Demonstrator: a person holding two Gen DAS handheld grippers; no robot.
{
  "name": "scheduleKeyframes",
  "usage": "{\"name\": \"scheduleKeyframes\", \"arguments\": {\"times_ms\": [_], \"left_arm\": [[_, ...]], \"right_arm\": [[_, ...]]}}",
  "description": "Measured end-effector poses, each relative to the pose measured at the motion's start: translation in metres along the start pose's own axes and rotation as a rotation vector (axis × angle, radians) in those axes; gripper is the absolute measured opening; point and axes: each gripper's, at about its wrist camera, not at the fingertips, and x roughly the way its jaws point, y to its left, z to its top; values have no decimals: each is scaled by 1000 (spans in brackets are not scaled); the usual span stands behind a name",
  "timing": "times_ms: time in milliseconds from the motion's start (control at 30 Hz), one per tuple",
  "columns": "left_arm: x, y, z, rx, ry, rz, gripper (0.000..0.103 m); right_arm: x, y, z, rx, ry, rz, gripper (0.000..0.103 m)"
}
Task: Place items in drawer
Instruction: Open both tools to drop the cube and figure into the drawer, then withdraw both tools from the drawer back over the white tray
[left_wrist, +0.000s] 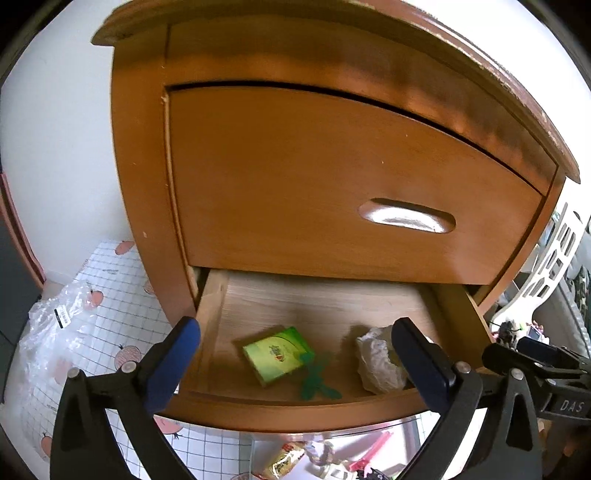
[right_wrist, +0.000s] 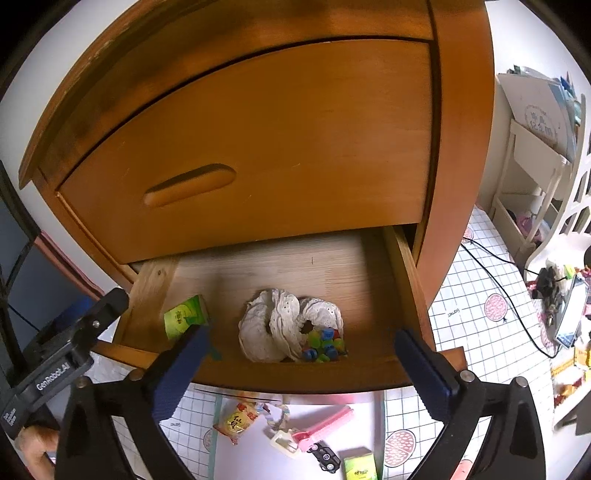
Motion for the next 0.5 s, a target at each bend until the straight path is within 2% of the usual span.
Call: {"name": "scheduleKeyframes", "arguments": {"times_ms": [300, 500], "left_arm": [[-14, 2, -7, -11, -22, -28, 103], [-41, -3, -17, 0, -94, -62, 103]], "right_arm": [[-6, 2, -7, -15, -13, -10, 103], [-21, 7, -15, -55, -34, -7, 103]]}}
